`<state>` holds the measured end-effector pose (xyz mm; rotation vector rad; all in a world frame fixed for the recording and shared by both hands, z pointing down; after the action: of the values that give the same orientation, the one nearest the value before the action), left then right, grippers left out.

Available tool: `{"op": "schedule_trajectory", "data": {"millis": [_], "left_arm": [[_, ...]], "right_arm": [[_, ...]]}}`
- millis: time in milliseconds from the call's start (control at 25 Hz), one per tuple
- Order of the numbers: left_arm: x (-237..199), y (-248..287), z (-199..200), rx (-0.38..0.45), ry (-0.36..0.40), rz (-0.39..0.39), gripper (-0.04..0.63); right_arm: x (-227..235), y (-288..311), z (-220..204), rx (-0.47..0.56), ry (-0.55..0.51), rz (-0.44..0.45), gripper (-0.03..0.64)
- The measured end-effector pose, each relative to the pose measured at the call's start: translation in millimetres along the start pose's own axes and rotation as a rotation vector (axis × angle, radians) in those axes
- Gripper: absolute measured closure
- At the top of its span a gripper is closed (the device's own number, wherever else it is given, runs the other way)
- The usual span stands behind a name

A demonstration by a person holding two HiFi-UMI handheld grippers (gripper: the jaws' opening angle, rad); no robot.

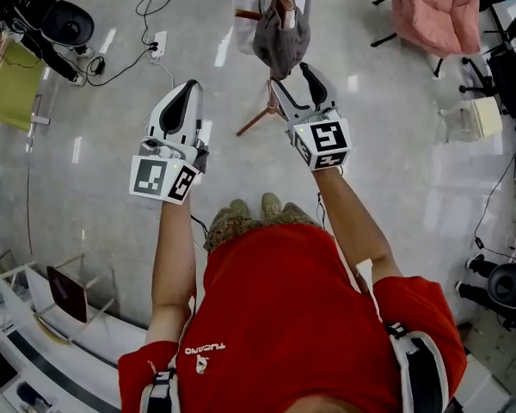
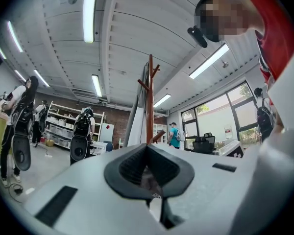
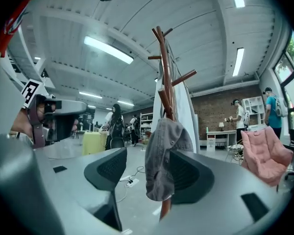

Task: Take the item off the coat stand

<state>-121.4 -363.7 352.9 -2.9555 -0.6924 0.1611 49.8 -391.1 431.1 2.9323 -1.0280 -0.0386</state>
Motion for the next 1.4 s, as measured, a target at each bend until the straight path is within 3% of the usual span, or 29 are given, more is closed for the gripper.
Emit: {"op": "schedule_trajectory", "data": {"millis": [200, 520, 680, 800, 1080, 1400], "left_arm": [[-18, 16, -5, -0.022, -0.016, -0.030, 0.586], [-36, 24, -10, -0.058, 0.002, -0.099, 0.586], [-43, 25, -8, -0.062, 0.006, -0.113, 0.586], [-44, 24, -7, -0.065, 0.006, -0.127, 0.586], [-33, 21, -10, -0.064, -0.010, -0.164, 0.586], [-6, 14, 0, -0.051, -0.013, -0.211, 0.586]], "right_arm": [[16, 33, -22, -0.066, 0.046, -0.064, 0.337], [42, 61, -31, -0.088, 0.078, -0.177, 0.345], [50, 60, -25, -0.105, 0.025, -0.222, 0.539], [52, 54, -18, -0.102, 0.008, -0.243, 0.581], [38, 36, 13, -0.053, -0.042, -0.231, 0.586], [2, 5, 64, -0.001, -0.134, -0.155, 0.586]]}}
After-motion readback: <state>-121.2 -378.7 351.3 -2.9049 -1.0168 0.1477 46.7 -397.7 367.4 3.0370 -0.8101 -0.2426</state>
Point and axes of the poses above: the fingertips, and each gripper's own axes: y forward along the fingers, x to its right, z out of its top, the point moved 1 cm from there along -y, backward along the fingers, and after that the axes turned 13 degrees about z, right-handed, at the moved point
